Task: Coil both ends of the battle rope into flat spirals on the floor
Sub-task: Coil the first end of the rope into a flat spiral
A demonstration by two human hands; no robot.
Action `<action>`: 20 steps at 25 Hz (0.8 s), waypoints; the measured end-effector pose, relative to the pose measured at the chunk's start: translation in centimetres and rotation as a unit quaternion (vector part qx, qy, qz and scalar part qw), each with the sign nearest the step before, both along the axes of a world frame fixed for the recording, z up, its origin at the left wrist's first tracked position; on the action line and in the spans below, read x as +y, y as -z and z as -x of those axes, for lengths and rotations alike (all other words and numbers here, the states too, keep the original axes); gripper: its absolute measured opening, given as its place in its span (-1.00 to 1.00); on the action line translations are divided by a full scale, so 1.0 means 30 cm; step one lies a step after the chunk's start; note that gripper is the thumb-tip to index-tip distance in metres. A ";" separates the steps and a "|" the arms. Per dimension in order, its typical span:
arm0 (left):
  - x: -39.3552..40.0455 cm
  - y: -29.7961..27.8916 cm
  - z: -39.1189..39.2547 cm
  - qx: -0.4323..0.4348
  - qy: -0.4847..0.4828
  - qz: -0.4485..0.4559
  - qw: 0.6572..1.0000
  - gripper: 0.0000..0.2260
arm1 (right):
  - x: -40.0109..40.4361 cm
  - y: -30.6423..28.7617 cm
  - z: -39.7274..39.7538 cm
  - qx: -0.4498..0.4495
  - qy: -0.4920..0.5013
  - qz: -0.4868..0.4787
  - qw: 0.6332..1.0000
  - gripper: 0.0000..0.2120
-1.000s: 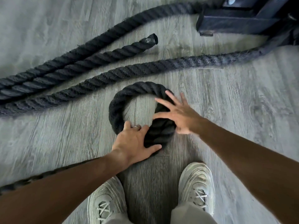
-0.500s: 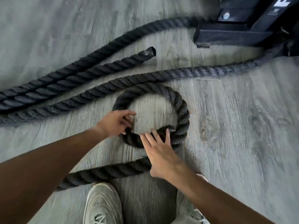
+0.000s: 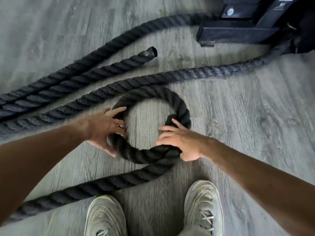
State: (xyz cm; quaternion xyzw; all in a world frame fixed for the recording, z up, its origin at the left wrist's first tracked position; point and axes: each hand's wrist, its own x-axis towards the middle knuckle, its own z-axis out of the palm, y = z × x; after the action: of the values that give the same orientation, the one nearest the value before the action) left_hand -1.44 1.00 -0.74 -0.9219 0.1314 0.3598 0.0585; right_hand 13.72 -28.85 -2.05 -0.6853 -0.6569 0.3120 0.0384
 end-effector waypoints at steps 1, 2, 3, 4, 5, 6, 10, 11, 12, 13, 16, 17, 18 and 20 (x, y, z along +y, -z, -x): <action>-0.023 0.004 0.006 -0.004 -0.011 0.012 1.000 -0.18 | -0.001 -0.017 -0.040 -0.019 -0.001 0.013 1.000 -0.15; -0.050 0.010 0.013 -0.018 -0.020 0.019 0.999 -0.25 | -0.001 -0.033 -0.067 -0.037 0.010 0.027 0.999 -0.18; -0.077 0.020 0.025 -0.044 -0.021 0.016 0.999 -0.33 | 0.001 -0.048 -0.072 -0.054 0.032 0.043 0.997 -0.20; -0.103 0.031 0.042 -0.073 -0.015 0.008 0.997 -0.37 | 0.007 -0.061 -0.051 -0.070 0.065 0.061 0.994 -0.20; -0.129 0.041 0.064 -0.099 -0.012 0.000 0.995 -0.37 | 0.016 -0.066 -0.004 -0.077 0.103 0.081 0.988 -0.16; -0.154 0.048 0.092 -0.118 -0.023 -0.002 0.993 -0.36 | 0.032 -0.065 0.066 -0.065 0.135 0.099 0.984 -0.10; -0.258 0.071 0.204 -0.194 -0.125 -0.004 0.973 -0.37 | 0.091 -0.030 0.360 -0.026 0.164 0.137 0.977 0.22; -0.294 0.078 0.229 -0.218 -0.157 -0.006 0.963 -0.39 | 0.087 -0.011 0.388 -0.069 0.157 0.126 0.977 0.29; -0.331 0.083 0.248 -0.231 -0.193 -0.009 0.953 -0.40 | 0.079 0.005 0.394 -0.109 0.152 0.104 0.977 0.30; -0.365 0.085 0.261 -0.232 -0.230 -0.016 0.945 -0.41 | 0.067 0.018 0.385 -0.135 0.151 0.074 0.976 0.25; -0.423 0.083 0.257 -0.215 -0.296 -0.034 0.930 -0.36 | 0.035 0.048 0.330 -0.131 0.150 -0.003 0.980 -0.01; -0.426 0.081 0.248 -0.215 -0.305 -0.026 0.928 -0.34 | 0.026 0.057 0.307 -0.116 0.148 -0.017 0.982 -0.07; -0.416 0.078 0.239 -0.222 -0.306 -0.007 0.926 -0.32 | 0.015 0.063 0.282 -0.104 0.145 -0.029 0.984 -0.12; -0.365 0.072 0.220 -0.248 -0.266 0.027 0.931 -0.32 | -0.014 0.071 0.215 -0.086 0.126 -0.040 0.988 -0.17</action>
State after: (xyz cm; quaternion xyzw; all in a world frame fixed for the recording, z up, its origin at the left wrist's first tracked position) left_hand -8.06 -9.95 -2.90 -0.9841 -0.1276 0.1186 -0.0335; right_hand 7.27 -29.28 -4.19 -0.7846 -0.5784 0.2181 0.0481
